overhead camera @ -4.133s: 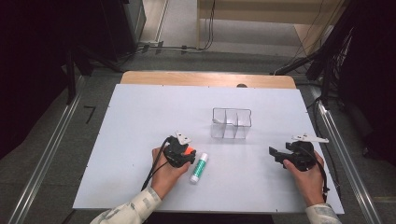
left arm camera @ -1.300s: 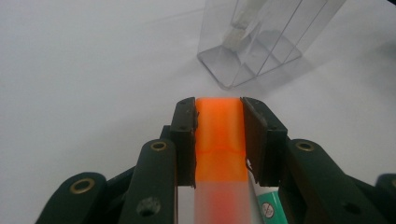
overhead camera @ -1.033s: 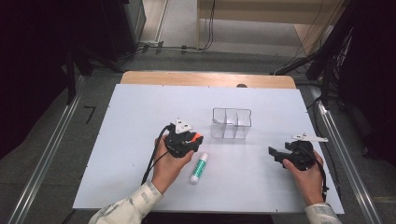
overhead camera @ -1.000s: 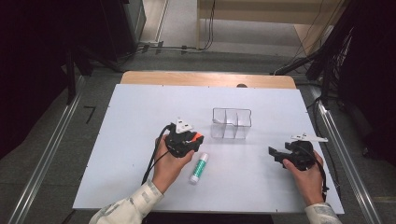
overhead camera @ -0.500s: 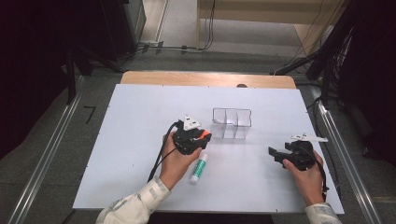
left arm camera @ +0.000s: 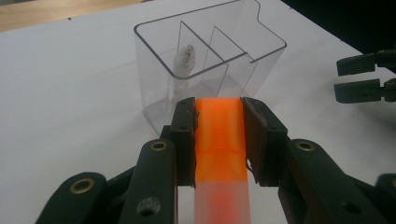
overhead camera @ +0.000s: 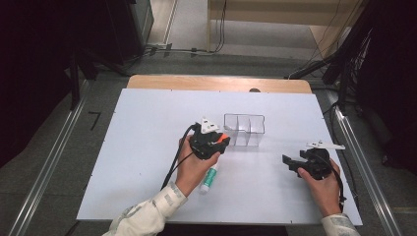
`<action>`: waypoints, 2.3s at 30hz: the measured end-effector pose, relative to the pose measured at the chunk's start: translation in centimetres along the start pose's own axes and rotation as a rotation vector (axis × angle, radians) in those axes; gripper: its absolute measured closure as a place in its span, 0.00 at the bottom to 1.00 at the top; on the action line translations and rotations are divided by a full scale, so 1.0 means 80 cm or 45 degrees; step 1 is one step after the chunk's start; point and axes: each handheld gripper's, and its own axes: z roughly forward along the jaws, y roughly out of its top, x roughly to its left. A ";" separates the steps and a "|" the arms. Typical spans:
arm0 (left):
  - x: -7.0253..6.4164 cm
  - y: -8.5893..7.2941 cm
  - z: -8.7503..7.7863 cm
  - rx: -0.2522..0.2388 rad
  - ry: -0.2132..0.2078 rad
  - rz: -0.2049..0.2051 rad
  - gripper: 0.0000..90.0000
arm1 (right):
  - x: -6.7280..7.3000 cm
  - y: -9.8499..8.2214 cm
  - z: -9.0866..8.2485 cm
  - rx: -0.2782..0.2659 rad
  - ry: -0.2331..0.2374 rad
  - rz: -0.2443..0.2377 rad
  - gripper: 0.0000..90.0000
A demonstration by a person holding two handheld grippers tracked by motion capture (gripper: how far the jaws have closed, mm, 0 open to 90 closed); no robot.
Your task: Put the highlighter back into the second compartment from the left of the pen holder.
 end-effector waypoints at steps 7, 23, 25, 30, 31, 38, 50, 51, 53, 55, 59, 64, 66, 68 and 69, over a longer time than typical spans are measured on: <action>-0.005 0.009 0.005 -0.011 -0.003 -0.002 0.75 | 0.000 0.000 0.000 0.005 0.005 0.003 0.25; -0.014 0.029 0.017 -0.018 0.011 0.010 0.75 | 0.000 0.000 0.001 0.005 0.011 0.001 0.24; -0.015 0.031 0.018 -0.016 0.011 0.009 0.75 | -0.001 0.000 0.001 0.005 0.011 0.001 0.24; -0.016 0.040 0.021 -0.023 0.022 0.015 0.75 | -0.001 0.000 0.001 0.005 0.014 0.002 0.24; -0.016 0.041 0.021 -0.022 0.024 0.019 0.75 | 0.000 0.000 0.001 0.005 0.014 0.003 0.24; -0.017 0.048 0.026 -0.025 0.025 0.019 0.75 | -0.001 -0.001 0.001 0.008 0.013 0.003 0.24; -0.020 0.063 0.034 -0.033 0.028 0.026 0.75 | -0.002 -0.001 0.001 0.009 0.018 0.006 0.24; -0.020 0.064 0.034 -0.031 0.028 0.029 0.75 | -0.002 -0.001 0.000 0.010 0.017 0.007 0.24; -0.021 0.066 0.035 -0.033 0.027 0.028 0.75 | -0.001 -0.001 0.000 0.009 0.013 0.004 0.24; -0.022 0.068 0.037 -0.031 0.023 0.031 0.75 | -0.001 -0.001 0.000 0.009 0.014 0.003 0.24; -0.022 0.070 0.040 -0.028 0.025 0.035 0.75 | -0.001 -0.001 0.000 0.010 0.014 0.002 0.24; -0.021 0.076 0.044 -0.023 0.032 0.039 0.75 | -0.001 -0.001 0.000 0.009 0.014 0.002 0.24; -0.021 0.078 0.047 -0.020 0.035 0.042 0.75 | -0.001 -0.001 0.000 0.010 0.015 0.001 0.24; -0.021 0.080 0.049 -0.019 0.035 0.041 0.75 | -0.001 -0.001 0.000 0.008 0.016 0.001 0.24; -0.021 0.081 0.050 -0.019 0.035 0.039 0.75 | -0.001 -0.001 0.000 0.008 0.016 0.003 0.24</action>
